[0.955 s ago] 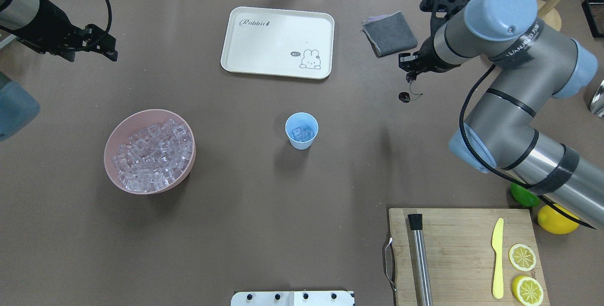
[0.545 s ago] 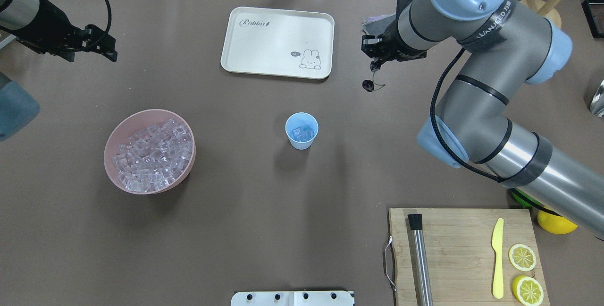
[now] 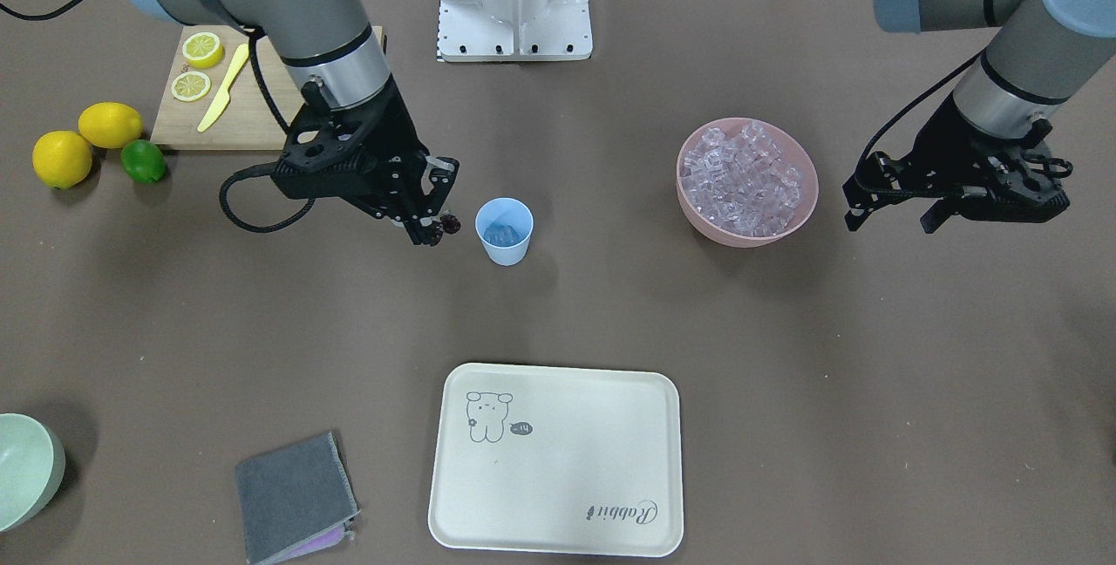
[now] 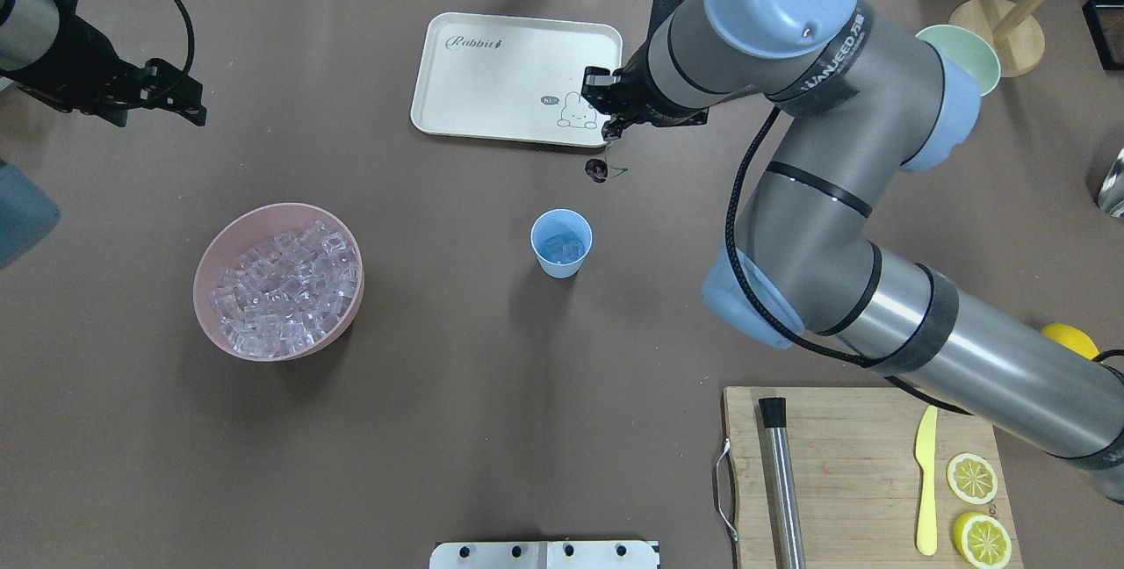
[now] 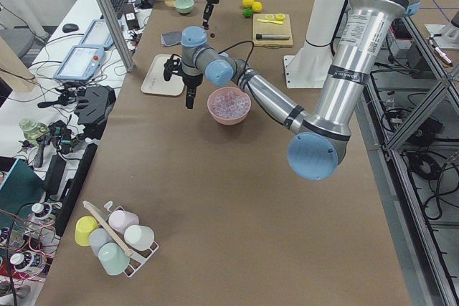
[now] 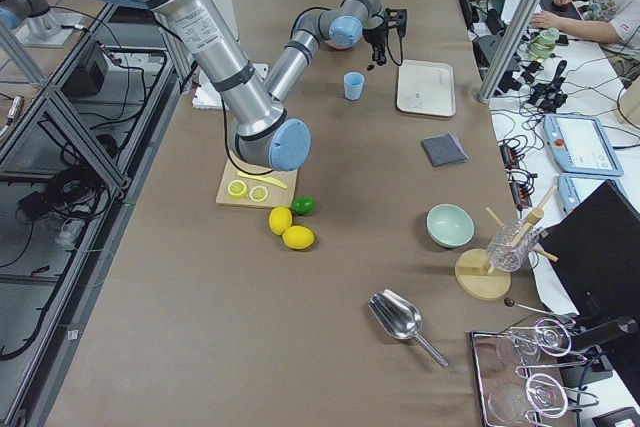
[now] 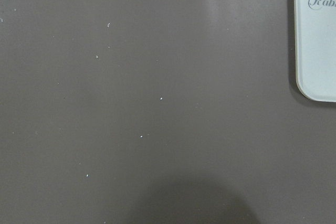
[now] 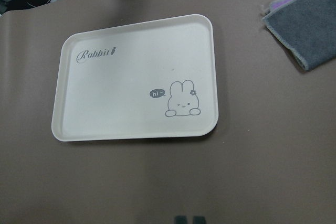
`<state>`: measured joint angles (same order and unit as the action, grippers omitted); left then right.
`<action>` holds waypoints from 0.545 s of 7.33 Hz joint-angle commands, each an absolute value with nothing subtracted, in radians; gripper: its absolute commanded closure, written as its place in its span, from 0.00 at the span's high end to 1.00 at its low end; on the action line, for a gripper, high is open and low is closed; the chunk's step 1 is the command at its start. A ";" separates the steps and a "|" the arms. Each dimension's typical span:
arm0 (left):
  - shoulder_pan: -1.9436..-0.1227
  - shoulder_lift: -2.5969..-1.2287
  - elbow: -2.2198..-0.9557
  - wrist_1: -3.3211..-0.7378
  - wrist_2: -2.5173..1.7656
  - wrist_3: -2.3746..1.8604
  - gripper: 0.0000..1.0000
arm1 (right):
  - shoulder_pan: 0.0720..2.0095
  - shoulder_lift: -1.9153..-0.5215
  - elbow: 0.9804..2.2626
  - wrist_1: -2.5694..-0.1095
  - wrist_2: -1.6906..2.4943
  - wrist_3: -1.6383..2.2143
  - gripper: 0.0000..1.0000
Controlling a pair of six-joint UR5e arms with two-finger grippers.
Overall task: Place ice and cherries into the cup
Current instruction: 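Lift the cherries with the right gripper and carry them over the cup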
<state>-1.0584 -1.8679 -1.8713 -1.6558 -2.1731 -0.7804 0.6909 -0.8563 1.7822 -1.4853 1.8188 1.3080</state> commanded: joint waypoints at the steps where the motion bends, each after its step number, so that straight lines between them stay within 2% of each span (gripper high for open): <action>1: -1.058 -1.861 -1.870 -1.658 -2.175 -0.779 0.97 | 0.593 -0.845 1.784 -1.483 1.724 1.345 0.00; 4: -1.058 -1.832 -1.878 -1.683 -2.178 -0.781 0.97 | 0.532 -0.844 1.766 -1.476 1.654 1.350 0.00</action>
<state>-1.0584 -1.8447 -1.8768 -1.6653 -2.1778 -0.7800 0.5532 -0.8448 1.7728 -1.4804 1.6773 1.3486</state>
